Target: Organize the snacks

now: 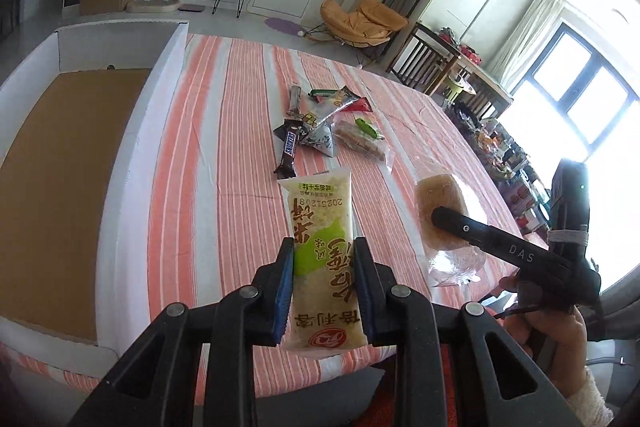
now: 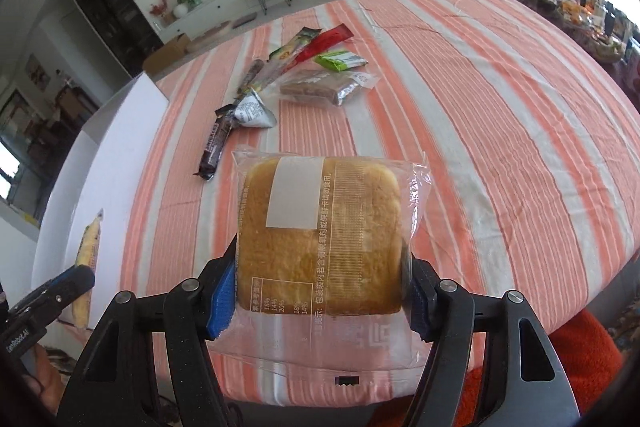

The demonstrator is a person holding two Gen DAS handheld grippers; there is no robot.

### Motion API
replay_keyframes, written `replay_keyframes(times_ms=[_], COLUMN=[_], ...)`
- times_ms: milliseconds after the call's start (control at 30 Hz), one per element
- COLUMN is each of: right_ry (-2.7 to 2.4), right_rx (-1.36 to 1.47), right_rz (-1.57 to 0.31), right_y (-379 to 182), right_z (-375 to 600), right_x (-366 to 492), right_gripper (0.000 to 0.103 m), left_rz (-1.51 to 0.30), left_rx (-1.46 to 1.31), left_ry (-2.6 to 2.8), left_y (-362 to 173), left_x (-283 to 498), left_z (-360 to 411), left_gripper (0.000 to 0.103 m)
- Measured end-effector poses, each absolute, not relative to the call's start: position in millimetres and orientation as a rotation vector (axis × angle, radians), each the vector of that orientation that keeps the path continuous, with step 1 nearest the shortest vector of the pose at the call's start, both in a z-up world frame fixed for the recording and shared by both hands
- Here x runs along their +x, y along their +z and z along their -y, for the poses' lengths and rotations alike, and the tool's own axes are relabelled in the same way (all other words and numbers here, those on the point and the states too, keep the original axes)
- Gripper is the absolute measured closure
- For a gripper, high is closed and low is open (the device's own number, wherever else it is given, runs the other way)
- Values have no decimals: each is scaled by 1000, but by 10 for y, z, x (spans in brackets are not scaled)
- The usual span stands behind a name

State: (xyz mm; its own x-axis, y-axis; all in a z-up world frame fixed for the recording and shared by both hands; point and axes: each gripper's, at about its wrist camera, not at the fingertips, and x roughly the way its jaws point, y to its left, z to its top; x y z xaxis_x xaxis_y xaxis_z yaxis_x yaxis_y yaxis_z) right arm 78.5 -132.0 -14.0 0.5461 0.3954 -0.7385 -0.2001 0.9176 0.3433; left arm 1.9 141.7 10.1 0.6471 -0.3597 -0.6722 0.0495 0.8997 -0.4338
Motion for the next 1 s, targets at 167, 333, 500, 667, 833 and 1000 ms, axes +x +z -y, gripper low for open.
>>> replay_keyframes(times_ms=[167, 333, 500, 667, 833, 1000], right_ry=[722, 949, 972, 913, 629, 266], right_rx=[204, 162, 134, 147, 23, -79], right_rz=[-851, -826, -936, -873, -844, -895], right_y=[666, 971, 756, 681, 176, -614], right_z=[209, -1010, -1567, -1105, -400, 650], right_x=[703, 721, 887, 965, 1154, 1357], right_gripper=[33, 30, 18, 18, 18, 18], left_rz=[-692, -681, -785, -765, -732, -714], left_rx=[-411, -248, -168, -154, -108, 24], left_ry=[-10, 418, 554, 503, 355, 281], left_y=[697, 558, -20, -201, -145, -159], left_x=[-336, -359, -263, -233, 29, 421], left_z=[-2218, -2935, -3175, -3014, -2547, -1990], left_gripper=[76, 68, 14, 14, 14, 13])
